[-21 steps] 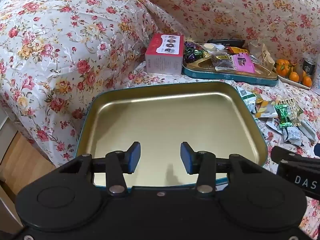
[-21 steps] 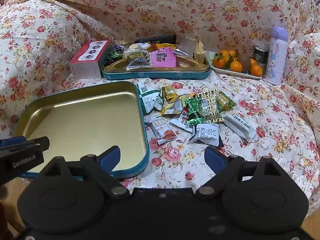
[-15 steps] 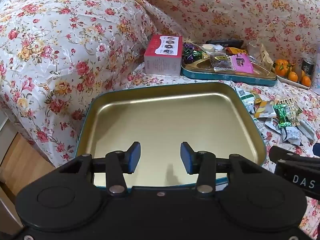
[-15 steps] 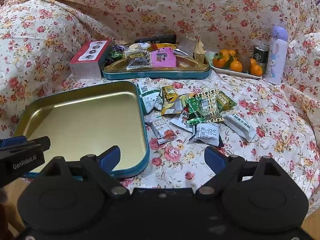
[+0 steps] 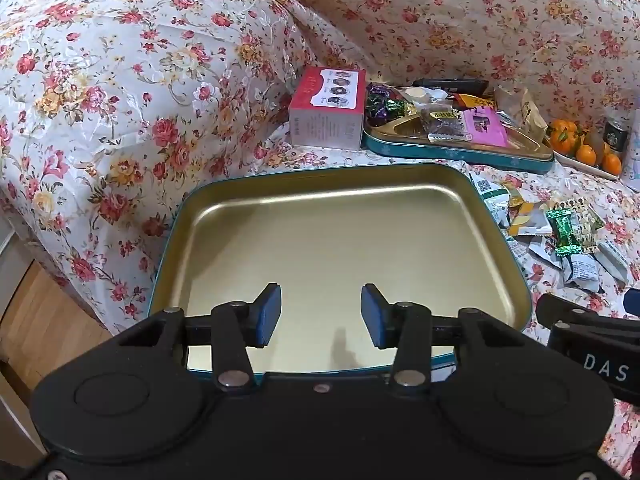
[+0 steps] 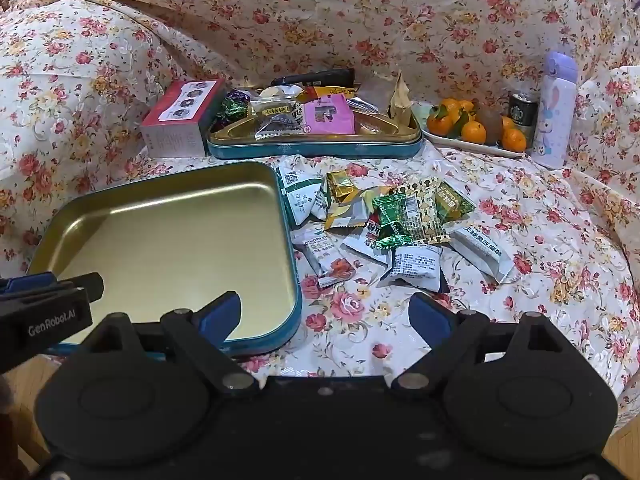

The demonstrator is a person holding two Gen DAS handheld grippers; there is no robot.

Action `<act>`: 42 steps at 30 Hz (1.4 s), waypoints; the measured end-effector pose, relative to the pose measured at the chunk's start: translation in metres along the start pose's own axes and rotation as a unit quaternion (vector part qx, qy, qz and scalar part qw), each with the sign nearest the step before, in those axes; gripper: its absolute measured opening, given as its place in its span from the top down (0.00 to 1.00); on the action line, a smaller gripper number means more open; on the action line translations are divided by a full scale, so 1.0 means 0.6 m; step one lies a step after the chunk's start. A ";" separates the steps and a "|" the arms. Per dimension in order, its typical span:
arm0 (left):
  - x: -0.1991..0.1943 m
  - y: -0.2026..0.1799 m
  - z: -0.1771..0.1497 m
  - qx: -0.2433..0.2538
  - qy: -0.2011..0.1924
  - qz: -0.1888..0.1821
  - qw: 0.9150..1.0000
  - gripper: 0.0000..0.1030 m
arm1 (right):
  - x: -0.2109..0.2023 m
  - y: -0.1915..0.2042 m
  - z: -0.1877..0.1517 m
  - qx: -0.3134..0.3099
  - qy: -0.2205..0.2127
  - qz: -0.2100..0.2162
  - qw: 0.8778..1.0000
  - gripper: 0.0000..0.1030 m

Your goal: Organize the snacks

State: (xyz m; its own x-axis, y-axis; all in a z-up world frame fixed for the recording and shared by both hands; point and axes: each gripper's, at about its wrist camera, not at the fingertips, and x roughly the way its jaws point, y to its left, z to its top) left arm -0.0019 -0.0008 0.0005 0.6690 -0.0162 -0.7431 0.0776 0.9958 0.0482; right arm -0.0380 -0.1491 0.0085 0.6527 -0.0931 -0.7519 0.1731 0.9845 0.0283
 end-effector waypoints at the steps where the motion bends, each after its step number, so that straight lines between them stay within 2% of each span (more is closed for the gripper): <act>1: 0.000 -0.001 0.000 0.001 0.000 0.000 1.000 0.50 | 0.001 0.000 0.001 0.000 0.000 0.000 1.000 0.07; 42: 0.004 -0.004 -0.007 0.001 0.003 0.001 1.000 0.50 | -0.001 0.006 -0.001 -0.005 0.006 0.003 1.000 0.07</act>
State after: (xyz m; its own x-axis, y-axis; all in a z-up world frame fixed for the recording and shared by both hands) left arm -0.0036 -0.0031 -0.0042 0.6651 -0.0147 -0.7466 0.0782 0.9957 0.0500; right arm -0.0382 -0.1453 0.0085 0.6443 -0.0845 -0.7601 0.1613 0.9865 0.0271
